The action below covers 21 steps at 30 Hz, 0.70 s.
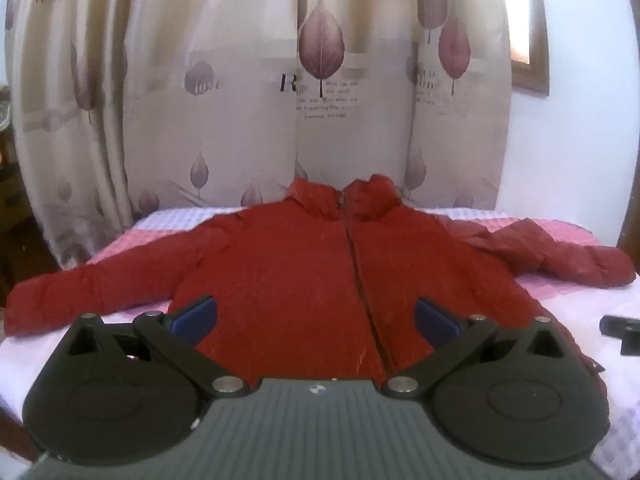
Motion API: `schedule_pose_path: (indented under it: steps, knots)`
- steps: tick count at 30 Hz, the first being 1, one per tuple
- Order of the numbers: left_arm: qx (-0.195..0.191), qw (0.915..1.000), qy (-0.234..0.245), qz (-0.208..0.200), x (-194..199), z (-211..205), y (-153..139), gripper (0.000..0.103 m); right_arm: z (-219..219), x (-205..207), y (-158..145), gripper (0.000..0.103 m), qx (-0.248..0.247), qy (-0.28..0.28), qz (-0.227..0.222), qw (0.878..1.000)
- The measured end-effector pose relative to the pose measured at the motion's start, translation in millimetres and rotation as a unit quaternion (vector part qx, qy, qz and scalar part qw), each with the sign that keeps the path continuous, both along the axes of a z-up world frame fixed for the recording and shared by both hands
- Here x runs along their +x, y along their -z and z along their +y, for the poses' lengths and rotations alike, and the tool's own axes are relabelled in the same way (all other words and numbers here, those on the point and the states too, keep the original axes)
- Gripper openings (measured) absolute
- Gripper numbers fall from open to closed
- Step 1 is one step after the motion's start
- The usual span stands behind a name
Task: Fold large clothes
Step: 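Reach the right gripper to the jacket sleeve cuff and close on it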
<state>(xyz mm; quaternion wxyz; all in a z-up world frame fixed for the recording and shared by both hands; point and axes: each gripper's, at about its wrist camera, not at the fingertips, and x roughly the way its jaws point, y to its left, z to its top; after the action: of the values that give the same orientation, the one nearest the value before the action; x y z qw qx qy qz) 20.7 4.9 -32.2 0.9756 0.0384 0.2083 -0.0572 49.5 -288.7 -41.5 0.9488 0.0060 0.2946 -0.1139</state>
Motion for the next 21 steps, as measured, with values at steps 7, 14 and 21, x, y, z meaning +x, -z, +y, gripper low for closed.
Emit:
schedule_pose_path:
  steps: [7,14,21]
  knots:
    - [-0.001,1.0,0.008,-0.003,11.7,-4.0,-10.3,0.103,-35.7,3.7,2.5,0.103,0.038,0.008,-0.034,0.999]
    - [-0.001,0.9998,0.02,-0.007,18.1,-15.2,-17.0,0.103,-177.7,24.6,16.9,0.092,0.206,0.064,-0.103,0.971]
    - [0.013,0.9997,0.019,-0.002,30.3,-27.1,-13.4,0.103,-308.1,74.7,58.4,0.06,0.306,0.174,-0.081,0.933]
